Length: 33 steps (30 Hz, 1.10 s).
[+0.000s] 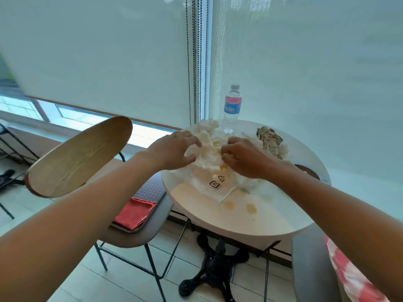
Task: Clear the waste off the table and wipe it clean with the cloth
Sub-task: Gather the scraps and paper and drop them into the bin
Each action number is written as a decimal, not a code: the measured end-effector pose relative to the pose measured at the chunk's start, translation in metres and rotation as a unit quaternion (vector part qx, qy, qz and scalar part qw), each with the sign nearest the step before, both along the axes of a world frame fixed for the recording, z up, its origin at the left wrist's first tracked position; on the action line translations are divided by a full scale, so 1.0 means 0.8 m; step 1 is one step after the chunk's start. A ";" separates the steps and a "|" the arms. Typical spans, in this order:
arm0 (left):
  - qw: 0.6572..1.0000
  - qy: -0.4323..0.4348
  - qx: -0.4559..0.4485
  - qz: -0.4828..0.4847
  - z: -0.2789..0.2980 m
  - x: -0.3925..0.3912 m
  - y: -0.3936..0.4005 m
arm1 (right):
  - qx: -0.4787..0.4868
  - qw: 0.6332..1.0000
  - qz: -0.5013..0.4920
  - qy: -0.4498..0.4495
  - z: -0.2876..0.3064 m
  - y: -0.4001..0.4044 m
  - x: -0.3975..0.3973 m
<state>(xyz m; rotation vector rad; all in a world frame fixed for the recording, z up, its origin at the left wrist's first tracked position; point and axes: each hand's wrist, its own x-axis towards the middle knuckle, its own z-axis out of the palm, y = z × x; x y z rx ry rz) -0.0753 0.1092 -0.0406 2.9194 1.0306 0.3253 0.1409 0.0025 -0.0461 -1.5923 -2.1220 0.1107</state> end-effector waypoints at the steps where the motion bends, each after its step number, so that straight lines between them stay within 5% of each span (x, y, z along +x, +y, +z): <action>1: 1.000 -0.001 0.001 0.004 0.001 0.001 -0.004 | 0.007 1.000 -0.003 0.006 0.001 0.000 -0.002; 11: 0.999 -0.019 0.020 -0.047 0.011 -0.004 0.021 | 0.058 0.995 -0.084 0.019 0.016 0.012 -0.014; 26: 0.956 -0.026 0.068 -0.283 -0.007 0.051 0.060 | 0.062 0.948 -0.295 0.105 0.051 -0.017 -0.027; 28: 0.951 -0.011 0.076 -0.298 -0.011 0.060 0.060 | 0.025 0.948 -0.296 0.111 0.047 -0.025 -0.029; 33: 0.943 -0.008 0.083 -0.321 -0.017 0.061 0.069 | -0.175 0.940 -0.285 -0.058 0.011 -0.039 -0.034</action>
